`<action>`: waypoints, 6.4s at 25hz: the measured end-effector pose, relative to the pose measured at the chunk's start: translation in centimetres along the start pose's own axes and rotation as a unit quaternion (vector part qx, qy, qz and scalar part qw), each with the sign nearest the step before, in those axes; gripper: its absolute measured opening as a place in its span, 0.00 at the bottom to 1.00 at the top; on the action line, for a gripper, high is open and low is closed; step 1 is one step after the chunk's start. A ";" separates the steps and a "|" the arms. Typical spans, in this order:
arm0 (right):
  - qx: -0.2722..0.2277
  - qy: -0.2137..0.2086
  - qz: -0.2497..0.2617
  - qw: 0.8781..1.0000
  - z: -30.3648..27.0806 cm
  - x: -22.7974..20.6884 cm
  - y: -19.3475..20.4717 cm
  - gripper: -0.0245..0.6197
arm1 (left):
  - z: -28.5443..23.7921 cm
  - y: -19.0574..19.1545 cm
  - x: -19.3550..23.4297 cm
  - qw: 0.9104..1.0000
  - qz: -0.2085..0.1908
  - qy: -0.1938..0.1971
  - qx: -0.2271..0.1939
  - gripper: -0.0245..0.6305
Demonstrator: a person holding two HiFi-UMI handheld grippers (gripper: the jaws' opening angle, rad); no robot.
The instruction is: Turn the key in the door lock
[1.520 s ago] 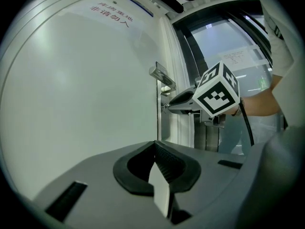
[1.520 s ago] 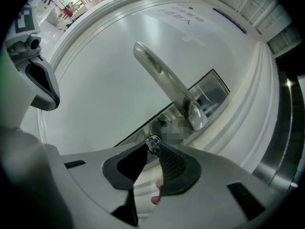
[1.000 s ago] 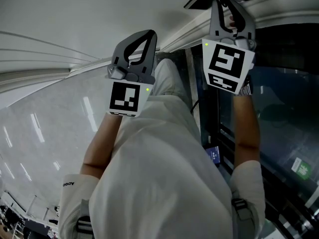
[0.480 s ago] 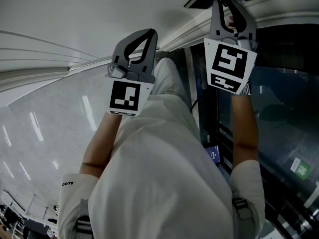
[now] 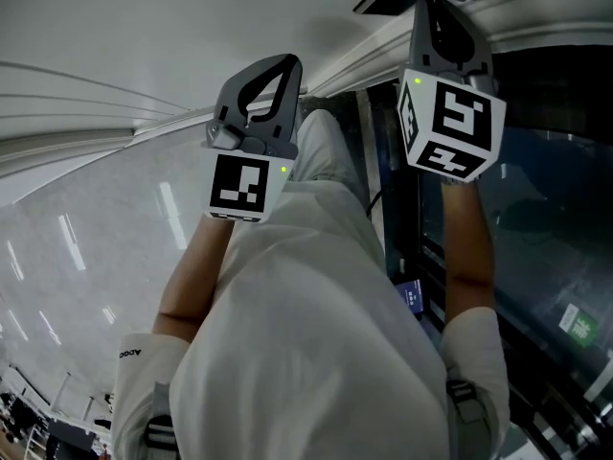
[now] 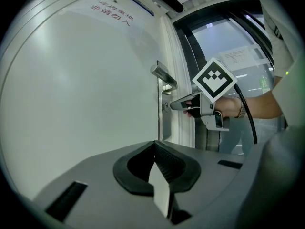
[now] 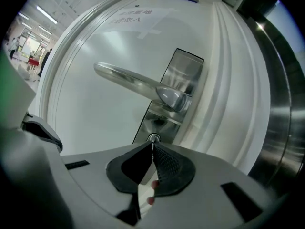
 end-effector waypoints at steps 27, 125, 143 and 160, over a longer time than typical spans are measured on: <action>-0.002 -0.190 -0.775 0.603 -0.5 -1.7 2.2 0.05 | 0.1 -0.3 0.0 1.000 -0.004 -0.008 -0.004 0.05; -0.006 -0.148 -0.679 0.719 -0.6 -2.1 2.0 0.06 | 0.9 0.8 -0.3 1.000 -0.005 -0.020 0.012 0.05; 0.006 -0.163 -0.423 0.891 0.3 -0.4 1.5 0.26 | 0.4 1.0 -0.4 1.000 -0.005 -0.009 0.015 0.05; 0.005 -0.030 0.095 0.995 1.7 -0.5 0.6 0.26 | 0.6 0.8 0.0 1.000 0.000 -0.011 0.007 0.05</action>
Point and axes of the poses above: the fingertips, and each gripper's own axes: z backward along the fingers, x to its left, y out of its underside, the point moved 3 cm from there along z, backward along the fingers, and after that the axes turned 1 degree about x, right-handed, at the moved point
